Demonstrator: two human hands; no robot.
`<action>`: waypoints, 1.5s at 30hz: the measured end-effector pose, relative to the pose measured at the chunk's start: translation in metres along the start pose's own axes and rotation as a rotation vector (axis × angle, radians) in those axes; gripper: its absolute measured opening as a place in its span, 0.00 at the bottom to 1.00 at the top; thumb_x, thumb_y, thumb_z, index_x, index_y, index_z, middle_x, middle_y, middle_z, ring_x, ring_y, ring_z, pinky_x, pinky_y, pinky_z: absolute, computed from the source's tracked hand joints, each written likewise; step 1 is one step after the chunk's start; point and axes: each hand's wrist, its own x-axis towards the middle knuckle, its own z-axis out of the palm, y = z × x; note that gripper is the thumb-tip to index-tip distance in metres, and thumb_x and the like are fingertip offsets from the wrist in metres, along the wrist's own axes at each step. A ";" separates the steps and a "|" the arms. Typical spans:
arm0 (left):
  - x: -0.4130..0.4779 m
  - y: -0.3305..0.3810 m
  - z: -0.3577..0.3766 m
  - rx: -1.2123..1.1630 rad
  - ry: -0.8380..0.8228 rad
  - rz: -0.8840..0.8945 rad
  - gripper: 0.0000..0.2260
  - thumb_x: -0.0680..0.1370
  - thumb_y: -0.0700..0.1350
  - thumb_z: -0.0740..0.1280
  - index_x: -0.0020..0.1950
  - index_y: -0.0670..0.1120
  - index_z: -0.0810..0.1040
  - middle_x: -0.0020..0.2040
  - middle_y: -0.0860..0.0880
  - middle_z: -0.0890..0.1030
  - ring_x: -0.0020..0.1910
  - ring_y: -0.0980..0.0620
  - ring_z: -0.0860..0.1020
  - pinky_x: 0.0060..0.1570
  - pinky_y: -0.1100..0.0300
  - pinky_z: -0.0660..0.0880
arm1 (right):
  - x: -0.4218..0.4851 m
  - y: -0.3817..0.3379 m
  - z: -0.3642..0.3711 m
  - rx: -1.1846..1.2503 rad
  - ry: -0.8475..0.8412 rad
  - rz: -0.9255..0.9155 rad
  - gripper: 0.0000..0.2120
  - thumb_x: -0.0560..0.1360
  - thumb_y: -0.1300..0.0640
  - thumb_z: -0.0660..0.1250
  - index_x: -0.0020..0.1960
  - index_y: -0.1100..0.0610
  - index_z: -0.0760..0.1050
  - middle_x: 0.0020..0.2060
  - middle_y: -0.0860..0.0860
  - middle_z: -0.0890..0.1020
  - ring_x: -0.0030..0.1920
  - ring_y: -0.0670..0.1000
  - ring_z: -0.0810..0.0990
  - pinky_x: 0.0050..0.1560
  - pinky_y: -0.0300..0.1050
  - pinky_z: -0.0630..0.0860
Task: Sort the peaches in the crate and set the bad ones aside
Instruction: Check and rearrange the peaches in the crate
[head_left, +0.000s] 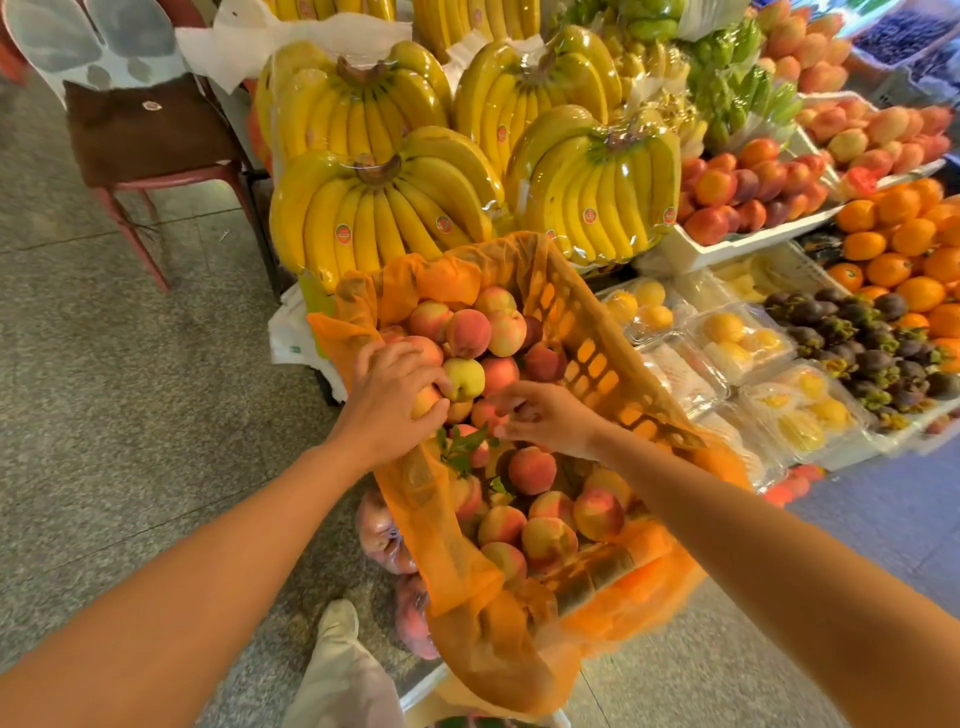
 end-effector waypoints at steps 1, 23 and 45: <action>0.009 0.008 0.001 -0.025 -0.040 0.021 0.16 0.72 0.59 0.58 0.50 0.54 0.80 0.53 0.54 0.80 0.62 0.50 0.72 0.65 0.52 0.57 | -0.010 0.000 -0.016 0.013 0.049 0.004 0.17 0.75 0.53 0.71 0.62 0.53 0.75 0.53 0.50 0.82 0.51 0.48 0.82 0.55 0.49 0.79; 0.036 0.127 0.103 0.015 -1.176 0.386 0.31 0.67 0.54 0.77 0.67 0.48 0.72 0.56 0.46 0.72 0.56 0.49 0.70 0.48 0.59 0.67 | -0.110 0.080 -0.077 0.061 0.248 0.089 0.20 0.76 0.53 0.70 0.67 0.52 0.74 0.57 0.45 0.75 0.54 0.41 0.73 0.51 0.22 0.66; 0.046 0.066 0.039 -0.555 -0.741 -0.309 0.17 0.75 0.52 0.68 0.62 0.51 0.74 0.55 0.53 0.76 0.53 0.53 0.75 0.48 0.61 0.73 | -0.059 0.048 -0.015 -0.552 -0.454 0.115 0.22 0.75 0.51 0.69 0.67 0.51 0.71 0.58 0.54 0.77 0.54 0.56 0.76 0.50 0.48 0.75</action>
